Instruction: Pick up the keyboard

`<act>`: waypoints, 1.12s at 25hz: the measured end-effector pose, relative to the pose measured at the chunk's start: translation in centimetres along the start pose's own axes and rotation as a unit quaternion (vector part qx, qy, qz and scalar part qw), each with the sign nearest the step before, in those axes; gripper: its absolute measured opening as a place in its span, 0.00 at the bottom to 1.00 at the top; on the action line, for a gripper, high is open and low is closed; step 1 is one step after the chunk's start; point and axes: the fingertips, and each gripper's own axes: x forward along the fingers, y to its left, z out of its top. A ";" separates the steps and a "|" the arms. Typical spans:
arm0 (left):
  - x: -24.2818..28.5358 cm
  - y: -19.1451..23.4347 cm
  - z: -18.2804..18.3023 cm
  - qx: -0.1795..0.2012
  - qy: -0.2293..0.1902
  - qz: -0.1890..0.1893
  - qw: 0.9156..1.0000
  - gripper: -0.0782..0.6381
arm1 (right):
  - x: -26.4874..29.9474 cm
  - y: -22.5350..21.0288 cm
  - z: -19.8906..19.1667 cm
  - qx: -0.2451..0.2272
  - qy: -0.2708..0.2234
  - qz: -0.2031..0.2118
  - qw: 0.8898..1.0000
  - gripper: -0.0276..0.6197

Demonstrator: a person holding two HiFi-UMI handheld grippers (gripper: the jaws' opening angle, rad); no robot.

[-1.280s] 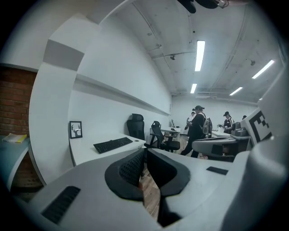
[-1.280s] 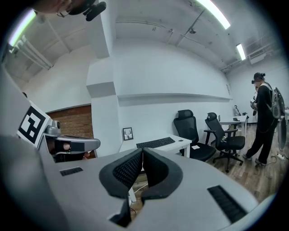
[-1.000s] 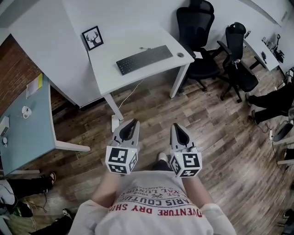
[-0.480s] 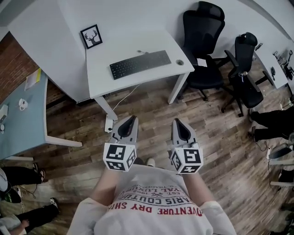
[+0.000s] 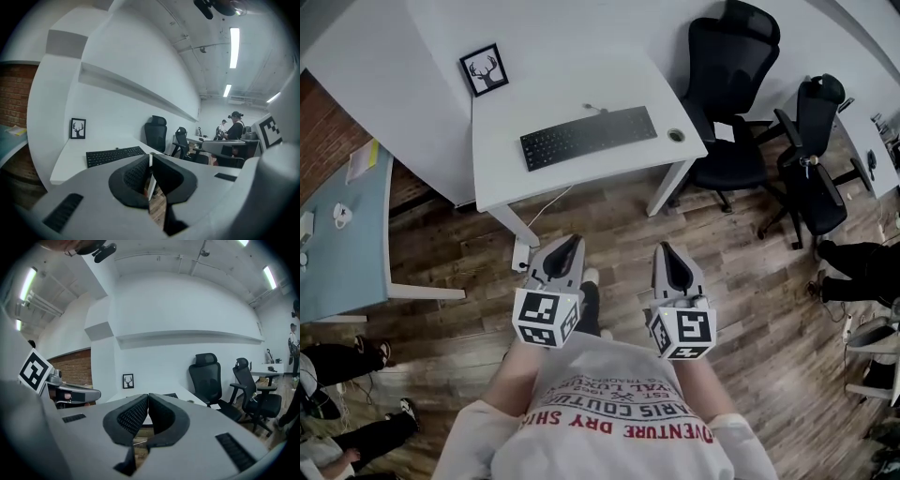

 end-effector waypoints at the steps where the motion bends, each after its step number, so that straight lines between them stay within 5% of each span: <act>1: 1.1 0.5 0.3 -0.001 0.000 -0.002 1.000 0.16 | 1.1 -0.4 0.2 -0.001 0.001 -0.002 1.000 0.08; 17: 19.1 13.3 7.5 -0.001 -0.002 -0.030 1.000 0.16 | 22.5 -4.6 3.1 0.002 0.026 -0.034 0.999 0.08; 28: 24.4 19.7 7.9 -0.020 0.014 0.013 1.000 0.16 | 32.2 -6.1 2.9 0.007 0.049 -0.008 0.999 0.08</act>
